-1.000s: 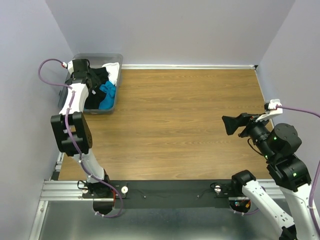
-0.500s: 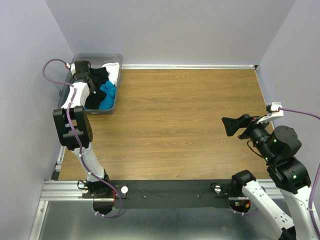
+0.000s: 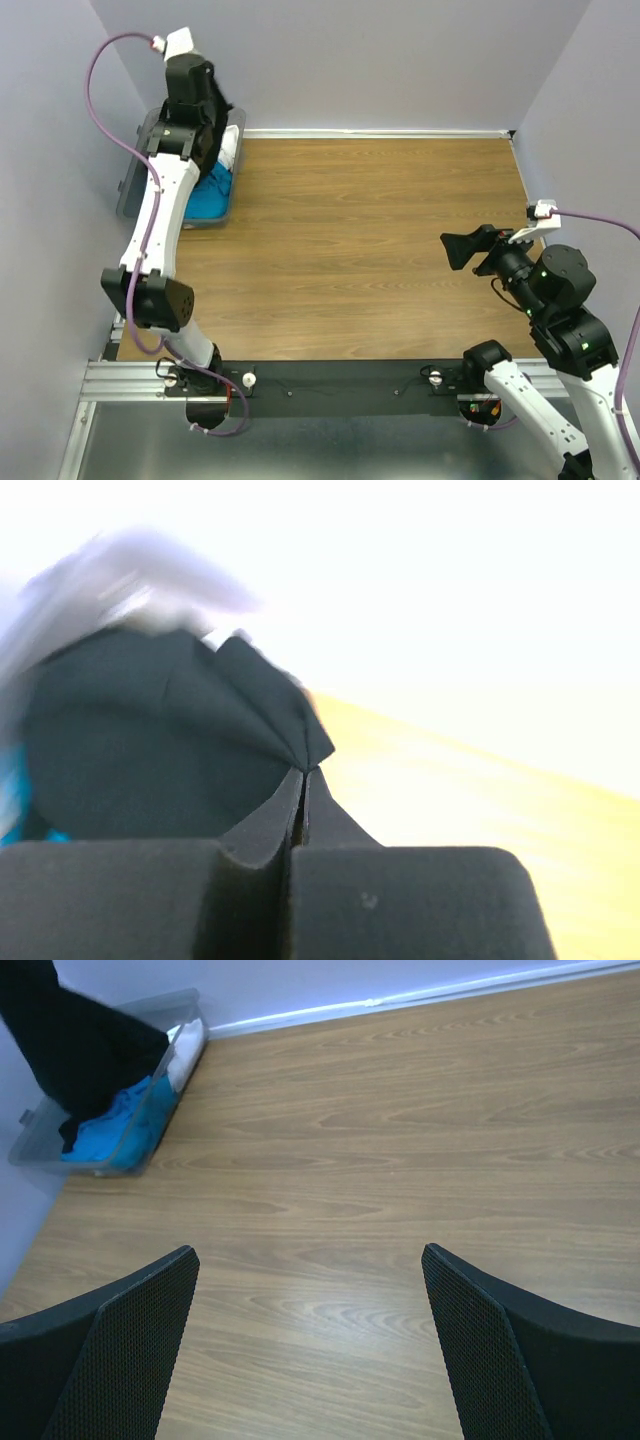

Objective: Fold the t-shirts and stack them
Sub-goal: Grab the tshirt from the pile, then move the tshirt to the center of the board

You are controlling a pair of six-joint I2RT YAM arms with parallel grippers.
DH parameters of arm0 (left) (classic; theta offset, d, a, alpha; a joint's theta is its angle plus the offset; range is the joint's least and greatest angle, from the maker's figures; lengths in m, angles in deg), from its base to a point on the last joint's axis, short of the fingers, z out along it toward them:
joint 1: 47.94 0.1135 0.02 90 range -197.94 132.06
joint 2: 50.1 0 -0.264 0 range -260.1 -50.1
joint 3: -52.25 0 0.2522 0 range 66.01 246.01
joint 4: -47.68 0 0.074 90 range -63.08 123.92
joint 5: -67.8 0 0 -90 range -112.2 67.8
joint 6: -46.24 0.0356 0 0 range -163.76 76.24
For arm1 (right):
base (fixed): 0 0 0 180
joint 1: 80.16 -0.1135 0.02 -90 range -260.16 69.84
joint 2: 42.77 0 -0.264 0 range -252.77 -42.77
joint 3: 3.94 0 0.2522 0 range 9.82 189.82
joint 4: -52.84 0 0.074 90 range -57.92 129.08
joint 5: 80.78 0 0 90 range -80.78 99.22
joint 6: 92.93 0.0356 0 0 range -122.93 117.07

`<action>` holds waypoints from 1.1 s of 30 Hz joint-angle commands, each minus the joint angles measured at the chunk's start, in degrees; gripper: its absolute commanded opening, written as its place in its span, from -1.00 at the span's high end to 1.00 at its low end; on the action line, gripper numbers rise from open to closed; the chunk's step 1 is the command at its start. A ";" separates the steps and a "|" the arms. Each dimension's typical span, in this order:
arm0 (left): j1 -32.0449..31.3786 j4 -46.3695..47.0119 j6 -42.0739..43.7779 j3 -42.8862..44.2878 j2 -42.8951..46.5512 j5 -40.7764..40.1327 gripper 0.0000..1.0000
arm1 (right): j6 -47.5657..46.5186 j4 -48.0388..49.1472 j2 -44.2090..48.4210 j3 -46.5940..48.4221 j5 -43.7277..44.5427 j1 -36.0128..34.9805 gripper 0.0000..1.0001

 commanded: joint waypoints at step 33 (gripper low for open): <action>-44.64 40.55 -7.78 26.73 -3.12 38.67 1.00 | 2.61 -1.08 4.15 1.07 9.26 -0.28 -1.00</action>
